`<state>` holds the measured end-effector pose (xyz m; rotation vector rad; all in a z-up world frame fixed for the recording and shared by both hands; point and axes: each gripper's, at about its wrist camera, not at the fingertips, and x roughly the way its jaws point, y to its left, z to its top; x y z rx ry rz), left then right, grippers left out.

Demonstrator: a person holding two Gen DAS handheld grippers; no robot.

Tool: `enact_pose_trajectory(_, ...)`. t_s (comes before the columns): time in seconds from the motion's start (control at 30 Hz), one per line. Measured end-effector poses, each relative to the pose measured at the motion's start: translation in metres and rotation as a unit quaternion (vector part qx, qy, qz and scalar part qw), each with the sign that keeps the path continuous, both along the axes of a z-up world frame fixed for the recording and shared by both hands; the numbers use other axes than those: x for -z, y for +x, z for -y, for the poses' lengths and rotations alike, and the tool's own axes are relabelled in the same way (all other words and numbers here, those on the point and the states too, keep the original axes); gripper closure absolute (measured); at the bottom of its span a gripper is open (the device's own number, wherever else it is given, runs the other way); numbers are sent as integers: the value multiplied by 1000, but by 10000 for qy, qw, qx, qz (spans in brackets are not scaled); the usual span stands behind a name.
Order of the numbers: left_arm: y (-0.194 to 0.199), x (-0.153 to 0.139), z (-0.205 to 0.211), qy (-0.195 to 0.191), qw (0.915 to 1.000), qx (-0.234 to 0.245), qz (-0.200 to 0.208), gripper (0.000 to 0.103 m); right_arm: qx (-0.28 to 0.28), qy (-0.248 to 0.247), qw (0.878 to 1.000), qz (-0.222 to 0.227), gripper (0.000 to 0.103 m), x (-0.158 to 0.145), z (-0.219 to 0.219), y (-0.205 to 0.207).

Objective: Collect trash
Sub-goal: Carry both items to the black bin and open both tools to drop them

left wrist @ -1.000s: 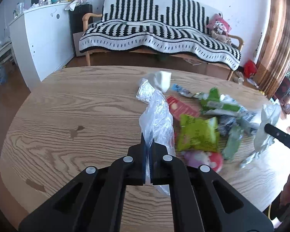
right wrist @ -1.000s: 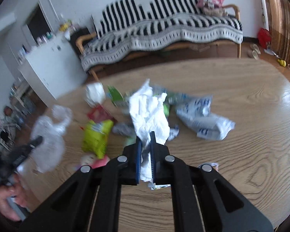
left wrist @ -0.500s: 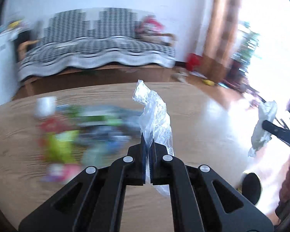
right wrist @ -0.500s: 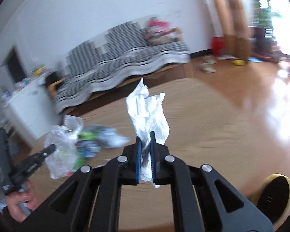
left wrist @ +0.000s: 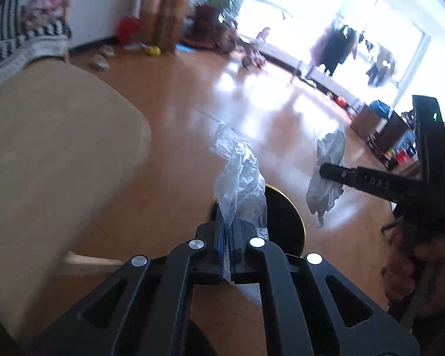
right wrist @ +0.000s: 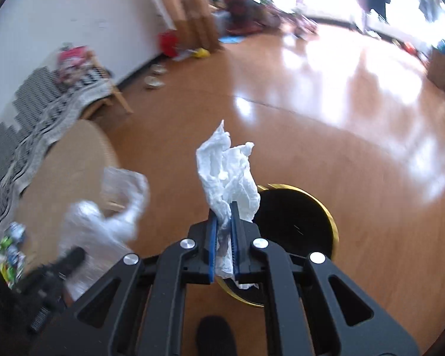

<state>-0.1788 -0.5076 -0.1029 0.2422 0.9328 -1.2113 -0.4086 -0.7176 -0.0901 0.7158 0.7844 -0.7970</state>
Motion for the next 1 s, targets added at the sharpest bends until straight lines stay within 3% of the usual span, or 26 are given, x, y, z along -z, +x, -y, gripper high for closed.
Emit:
enact_pose_trajectory(0.07, 1, 36, 28, 235, 9994, 189, -173, 102, 135, 271, 9995, -50, 94, 19, 17, -9)
enact_pose_trajectory(0.23, 3, 78, 63, 476, 9972, 408, -400, 102, 166, 607, 9976, -302, 94, 48, 26, -13)
enact_pose_trajectory(0.53, -29, 88, 90, 537, 9956, 743, -201, 99, 350, 736, 9962, -308, 94, 53, 34, 4)
enact_pose_trajectory(0.57, -29, 88, 91, 552, 9954, 767, -180, 93, 351, 749, 9961, -302, 94, 54, 34, 4)
enact_pose_trajectory(0.6, -33, 87, 91, 558, 9953, 774, -175, 72, 347, 753, 9961, -315, 94, 55, 34, 4)
enact_pose_trajectory(0.63, -33, 85, 90, 545, 9956, 750, -163, 35, 350, 749, 9960, -336, 94, 55, 33, 6)
enact_pose_trajectory(0.67, -36, 83, 88, 500, 9964, 680, -101, 22, 351, 746, 9959, -362, 94, 56, 33, 6)
enact_pose_trajectory(0.73, -36, 76, 82, 248, 9985, 486, 96, 17, 358, 780, 9957, -357, 94, 58, 33, 7)
enact_pose_trajectory(0.9, -32, 66, 77, 282, 9985, 456, -81, 17, 303, 818, 9953, -420, 94, 60, 27, 14)
enact_pose_trajectory(1.0, -34, 51, 71, 278, 9984, 484, 19, 17, 295, 830, 9950, -462, 94, 60, 25, 19)
